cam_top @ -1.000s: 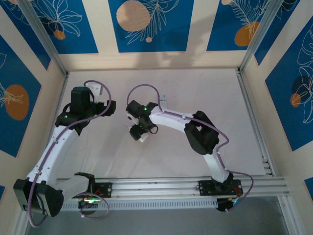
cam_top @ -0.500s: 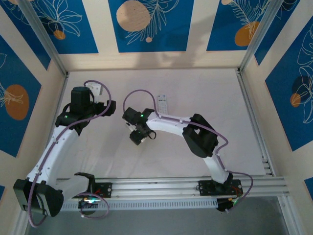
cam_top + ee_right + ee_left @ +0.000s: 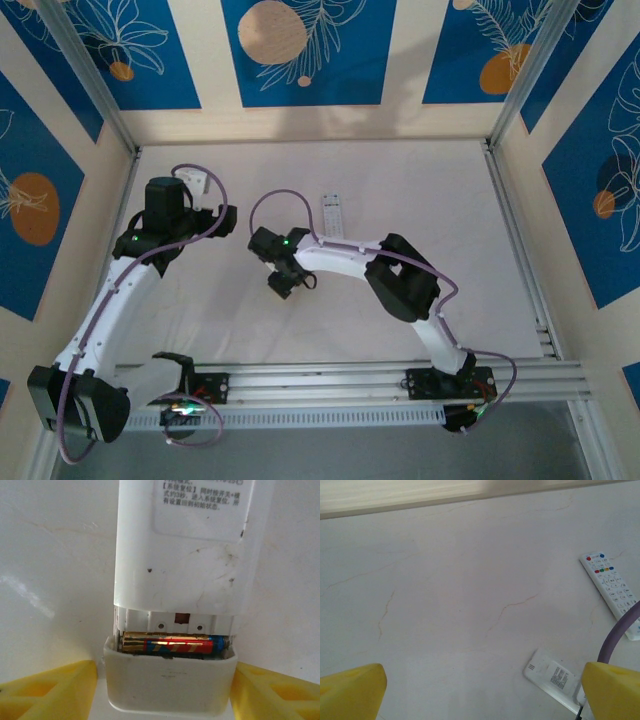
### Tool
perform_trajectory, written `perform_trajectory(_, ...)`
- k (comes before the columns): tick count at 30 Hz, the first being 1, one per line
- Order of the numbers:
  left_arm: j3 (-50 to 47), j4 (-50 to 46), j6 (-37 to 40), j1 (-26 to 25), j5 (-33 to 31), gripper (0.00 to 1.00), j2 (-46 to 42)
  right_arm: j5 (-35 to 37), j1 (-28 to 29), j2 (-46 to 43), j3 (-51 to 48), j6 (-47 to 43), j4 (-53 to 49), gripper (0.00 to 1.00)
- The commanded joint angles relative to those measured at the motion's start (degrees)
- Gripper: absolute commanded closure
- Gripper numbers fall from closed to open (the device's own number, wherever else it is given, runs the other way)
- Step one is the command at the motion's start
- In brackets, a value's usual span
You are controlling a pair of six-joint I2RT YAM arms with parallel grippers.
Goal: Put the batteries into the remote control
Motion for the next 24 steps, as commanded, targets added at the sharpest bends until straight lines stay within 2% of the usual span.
perform_trajectory(1,-0.4,0.5,0.7,0.8,0.4,0.0,0.4,1.7,0.3,1.0,0.1,0.0,-0.8,0.35)
perform_trajectory(12,-0.3,0.6,0.7,0.8,0.4,0.0,0.5,0.3,-0.9,-1.4,-0.8,0.3,0.6,0.42)
perform_trajectory(24,-0.3,0.6,0.7,0.8,0.5,0.0,0.3,-7.6,-4.6,-4.2,-1.8,3.1,3.2,0.45)
